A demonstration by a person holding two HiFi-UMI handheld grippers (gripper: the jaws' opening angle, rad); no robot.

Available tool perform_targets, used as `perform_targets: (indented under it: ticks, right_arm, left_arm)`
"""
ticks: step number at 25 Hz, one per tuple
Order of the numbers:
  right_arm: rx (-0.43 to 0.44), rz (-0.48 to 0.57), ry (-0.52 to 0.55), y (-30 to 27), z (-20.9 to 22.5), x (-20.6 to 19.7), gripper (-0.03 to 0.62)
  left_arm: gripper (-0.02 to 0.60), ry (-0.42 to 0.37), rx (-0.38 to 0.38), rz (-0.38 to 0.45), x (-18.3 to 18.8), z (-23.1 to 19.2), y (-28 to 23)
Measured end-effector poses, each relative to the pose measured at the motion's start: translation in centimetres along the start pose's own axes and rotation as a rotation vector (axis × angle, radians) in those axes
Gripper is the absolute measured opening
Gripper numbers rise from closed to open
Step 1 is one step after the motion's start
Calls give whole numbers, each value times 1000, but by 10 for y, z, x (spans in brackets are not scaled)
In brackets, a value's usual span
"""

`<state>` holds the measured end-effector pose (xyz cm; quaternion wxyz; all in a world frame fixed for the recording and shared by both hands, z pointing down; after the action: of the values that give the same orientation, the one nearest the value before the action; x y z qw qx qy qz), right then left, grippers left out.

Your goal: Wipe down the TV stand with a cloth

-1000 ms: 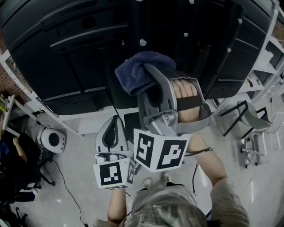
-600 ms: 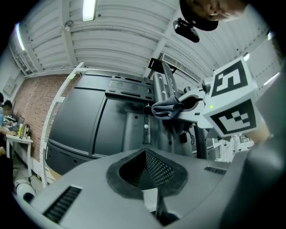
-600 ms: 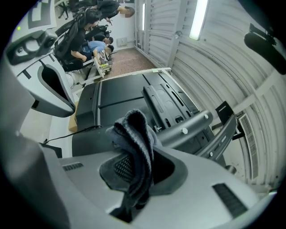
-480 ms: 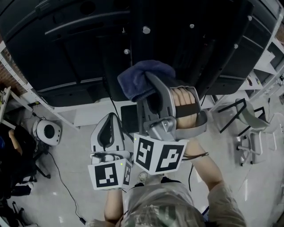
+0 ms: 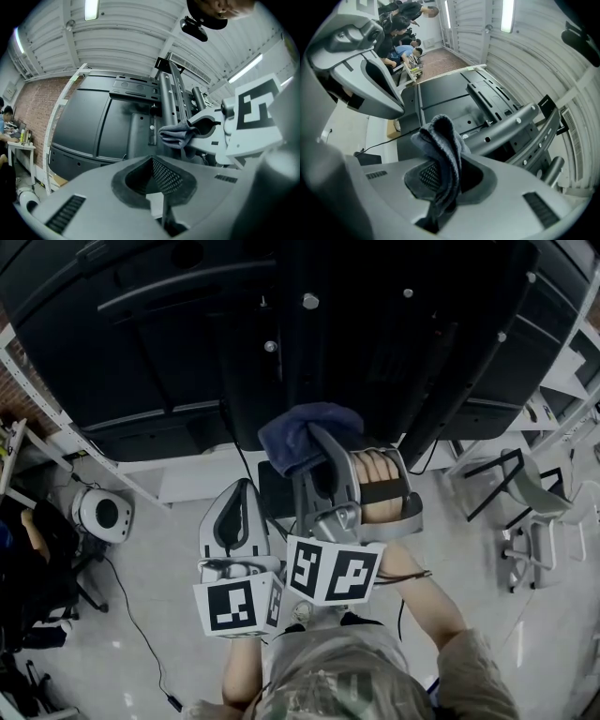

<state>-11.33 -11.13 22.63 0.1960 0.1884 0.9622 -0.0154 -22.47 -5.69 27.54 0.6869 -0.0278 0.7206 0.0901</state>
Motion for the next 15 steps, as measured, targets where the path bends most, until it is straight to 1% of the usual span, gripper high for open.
perform_targets:
  ticks: [15]
  right_arm:
    - [106,-44,-21,4,-48,-23,57]
  left_arm:
    - [15,14,53,-62,-24,-12,8]
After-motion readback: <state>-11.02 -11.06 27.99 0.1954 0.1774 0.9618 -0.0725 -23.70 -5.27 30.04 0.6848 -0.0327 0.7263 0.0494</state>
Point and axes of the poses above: the fingertips, and each gripper's own axes: y backward along the fingers, z to its right, x out of its top, the point moved 7 cm from there along y, backward along the fingers, and after that the axes turned 4 degrees about -x, right-handed, at the moved point
